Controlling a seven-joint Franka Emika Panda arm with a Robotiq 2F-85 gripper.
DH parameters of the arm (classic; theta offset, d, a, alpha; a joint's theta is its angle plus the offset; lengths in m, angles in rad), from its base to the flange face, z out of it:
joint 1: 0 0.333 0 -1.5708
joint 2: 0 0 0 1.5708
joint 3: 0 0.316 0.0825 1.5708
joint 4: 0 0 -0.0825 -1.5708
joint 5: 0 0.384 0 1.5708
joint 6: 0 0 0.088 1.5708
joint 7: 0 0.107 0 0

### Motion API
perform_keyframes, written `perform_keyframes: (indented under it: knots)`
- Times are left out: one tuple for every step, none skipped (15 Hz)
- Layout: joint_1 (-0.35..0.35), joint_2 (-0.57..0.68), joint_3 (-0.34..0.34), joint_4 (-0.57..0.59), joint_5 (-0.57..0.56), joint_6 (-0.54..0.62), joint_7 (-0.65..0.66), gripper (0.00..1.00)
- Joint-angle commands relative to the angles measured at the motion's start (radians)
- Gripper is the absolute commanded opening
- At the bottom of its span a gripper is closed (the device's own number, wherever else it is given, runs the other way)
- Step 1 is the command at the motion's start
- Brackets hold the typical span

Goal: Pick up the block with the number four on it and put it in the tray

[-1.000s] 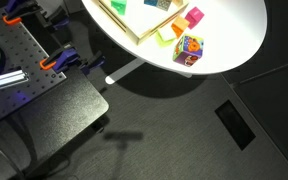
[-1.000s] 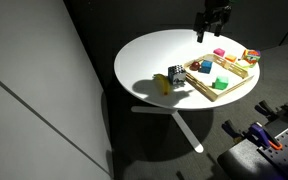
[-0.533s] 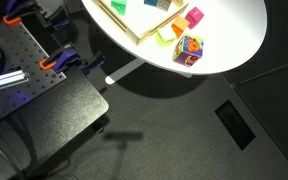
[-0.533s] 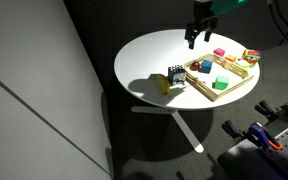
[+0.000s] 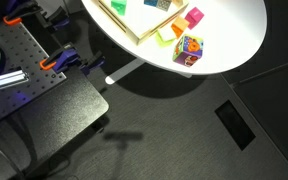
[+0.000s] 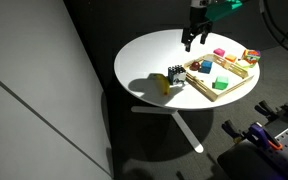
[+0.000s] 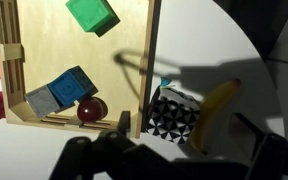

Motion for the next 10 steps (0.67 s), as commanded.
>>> perform_keyframes:
  knots:
    - [0.003, 0.000, -0.003, 0.002, 0.001, -0.002, 0.000, 1.00]
    - [0.003, 0.000, -0.003, 0.003, 0.001, -0.002, 0.000, 1.00]
    - [0.003, 0.000, -0.003, 0.003, 0.001, -0.002, 0.000, 1.00]
    - [0.005, 0.019, -0.005, 0.023, -0.004, -0.013, 0.009, 1.00]
    - [0.006, 0.030, -0.006, 0.030, -0.008, -0.006, 0.020, 1.00]
    - [0.009, 0.047, -0.008, 0.043, -0.014, -0.007, 0.029, 1.00]
    - [0.011, 0.063, -0.009, 0.054, -0.019, -0.006, 0.038, 1.00]
    - [0.014, 0.081, -0.010, 0.067, -0.021, -0.005, 0.044, 1.00]
    - [0.016, 0.097, -0.011, 0.077, -0.021, -0.004, 0.047, 1.00]
    - [0.019, 0.115, -0.012, 0.091, -0.022, -0.004, 0.052, 1.00]
